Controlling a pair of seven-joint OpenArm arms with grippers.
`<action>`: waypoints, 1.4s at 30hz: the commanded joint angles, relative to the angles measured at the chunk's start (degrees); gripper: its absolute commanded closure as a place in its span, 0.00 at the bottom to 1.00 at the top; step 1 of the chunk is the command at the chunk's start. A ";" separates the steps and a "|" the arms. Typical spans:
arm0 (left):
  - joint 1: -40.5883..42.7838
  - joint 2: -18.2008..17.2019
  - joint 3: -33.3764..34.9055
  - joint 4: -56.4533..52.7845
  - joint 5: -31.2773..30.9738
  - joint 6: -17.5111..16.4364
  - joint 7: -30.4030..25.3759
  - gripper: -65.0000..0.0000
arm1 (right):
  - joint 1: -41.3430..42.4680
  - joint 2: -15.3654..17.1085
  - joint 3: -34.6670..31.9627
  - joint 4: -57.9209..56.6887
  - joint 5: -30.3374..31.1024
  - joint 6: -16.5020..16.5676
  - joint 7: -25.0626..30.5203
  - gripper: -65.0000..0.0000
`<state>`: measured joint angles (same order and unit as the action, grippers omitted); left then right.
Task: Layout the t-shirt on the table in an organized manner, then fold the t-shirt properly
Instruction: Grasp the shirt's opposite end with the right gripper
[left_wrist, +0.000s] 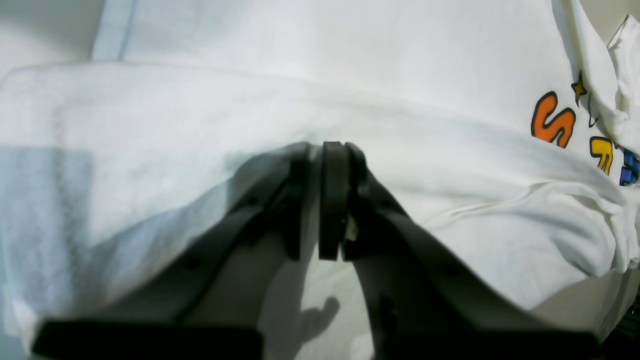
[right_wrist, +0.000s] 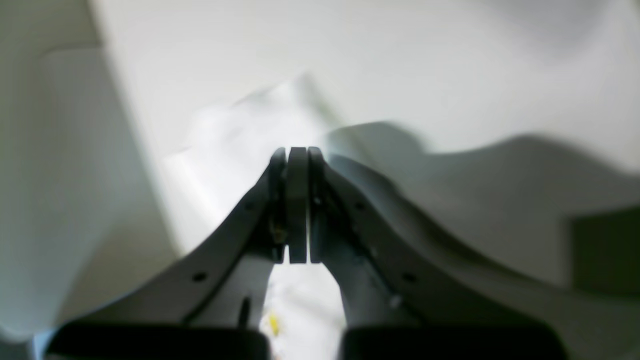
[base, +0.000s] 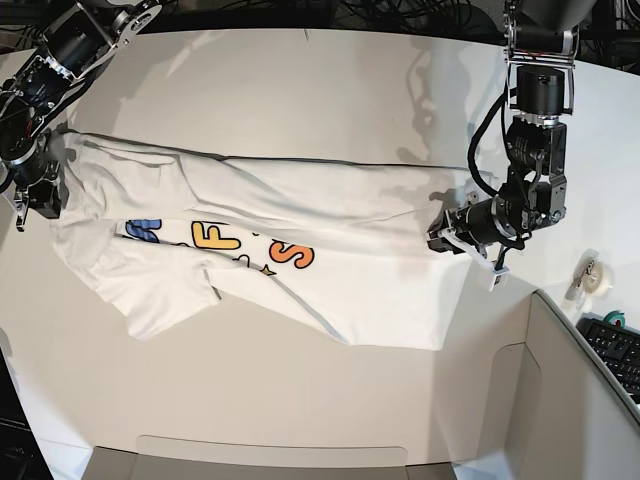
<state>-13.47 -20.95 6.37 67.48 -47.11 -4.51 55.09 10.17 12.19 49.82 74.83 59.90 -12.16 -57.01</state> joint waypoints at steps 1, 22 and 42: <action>0.68 -0.72 0.09 -0.54 5.22 2.45 3.33 0.93 | 1.30 0.87 -1.16 1.96 1.24 0.52 0.18 1.00; 0.33 -0.98 0.18 -0.80 5.22 2.45 3.77 0.93 | 2.27 -6.08 -4.15 0.91 -33.75 0.43 0.44 1.00; 0.33 -1.78 0.18 -0.89 5.22 2.45 3.33 0.93 | 1.30 4.12 -3.19 -4.72 -35.24 0.95 0.44 1.00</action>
<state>-13.63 -21.47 6.55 67.37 -47.18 -4.54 55.40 12.08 15.05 46.19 70.37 30.20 -7.90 -57.01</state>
